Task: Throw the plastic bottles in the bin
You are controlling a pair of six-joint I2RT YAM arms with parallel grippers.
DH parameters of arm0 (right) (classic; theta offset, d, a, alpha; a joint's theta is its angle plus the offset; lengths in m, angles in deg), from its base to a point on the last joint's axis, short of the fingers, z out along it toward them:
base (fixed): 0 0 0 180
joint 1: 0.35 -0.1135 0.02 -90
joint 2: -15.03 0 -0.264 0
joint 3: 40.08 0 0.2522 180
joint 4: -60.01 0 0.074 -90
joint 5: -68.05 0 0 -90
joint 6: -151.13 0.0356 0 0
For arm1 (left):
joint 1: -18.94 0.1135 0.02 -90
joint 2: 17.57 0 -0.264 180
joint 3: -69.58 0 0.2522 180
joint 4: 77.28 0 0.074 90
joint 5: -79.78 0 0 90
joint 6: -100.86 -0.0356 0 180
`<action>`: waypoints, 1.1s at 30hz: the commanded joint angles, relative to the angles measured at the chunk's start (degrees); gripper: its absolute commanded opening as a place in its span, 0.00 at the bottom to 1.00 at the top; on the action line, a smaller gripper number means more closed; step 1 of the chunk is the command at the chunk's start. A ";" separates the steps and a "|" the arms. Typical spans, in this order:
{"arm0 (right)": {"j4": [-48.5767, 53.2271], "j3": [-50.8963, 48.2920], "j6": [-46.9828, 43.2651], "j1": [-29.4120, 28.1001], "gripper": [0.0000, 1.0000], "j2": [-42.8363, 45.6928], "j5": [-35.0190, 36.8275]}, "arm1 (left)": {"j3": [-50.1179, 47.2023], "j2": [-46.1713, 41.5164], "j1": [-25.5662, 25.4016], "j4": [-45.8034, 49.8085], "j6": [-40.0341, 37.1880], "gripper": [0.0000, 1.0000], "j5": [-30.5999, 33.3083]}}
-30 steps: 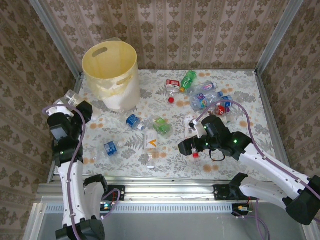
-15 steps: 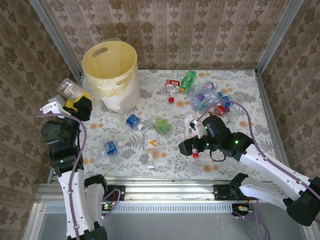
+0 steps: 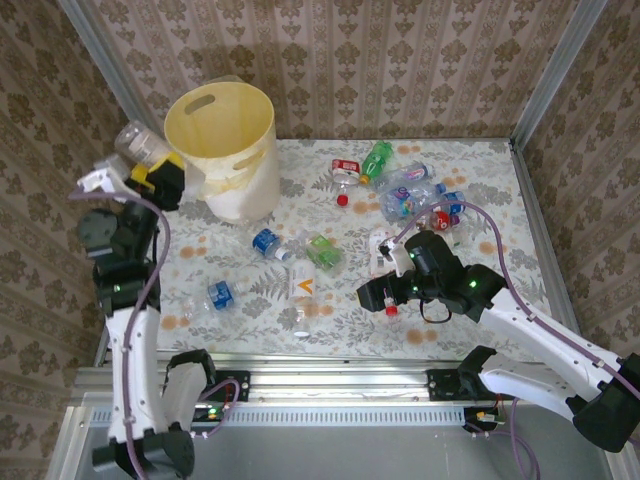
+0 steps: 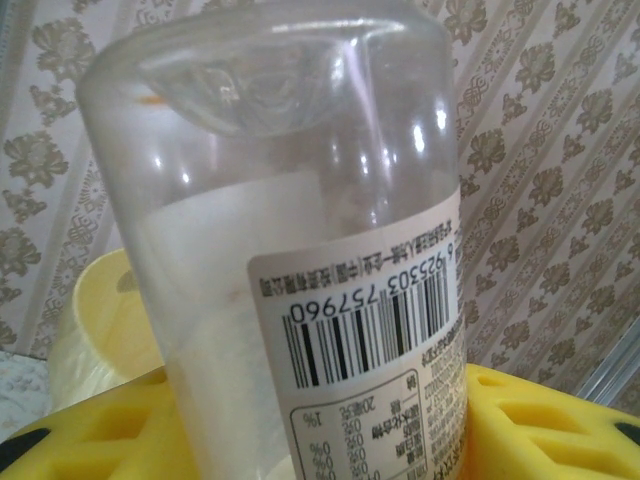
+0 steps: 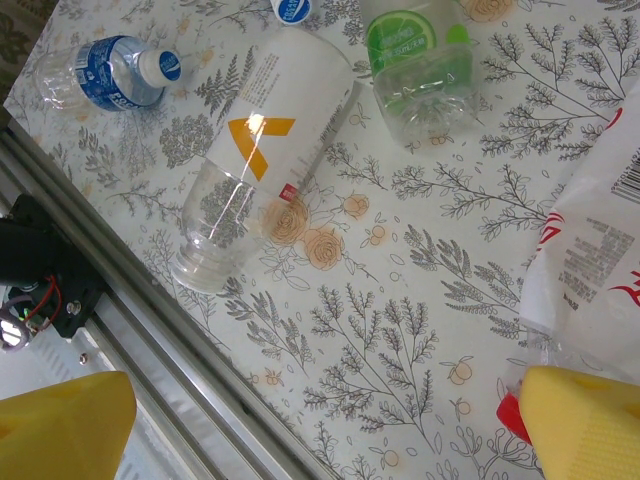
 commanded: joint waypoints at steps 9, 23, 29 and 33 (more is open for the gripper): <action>0.18 -0.26 2.02 0.18 1.00 -0.37 0.17 | 35.32 34.14 -7.94 21.63 -7.97 1.00 8.76; -0.59 -2.80 2.44 0.18 1.00 1.94 -0.51 | 31.84 9.41 -5.77 39.17 -7.75 1.00 5.00; -0.13 -3.07 2.16 0.18 1.00 1.92 -0.69 | 27.51 3.08 -6.18 49.40 -8.12 1.00 4.26; -0.10 -3.20 2.00 0.18 1.00 1.89 -0.52 | 23.23 0.12 -8.13 55.91 -9.17 1.00 5.99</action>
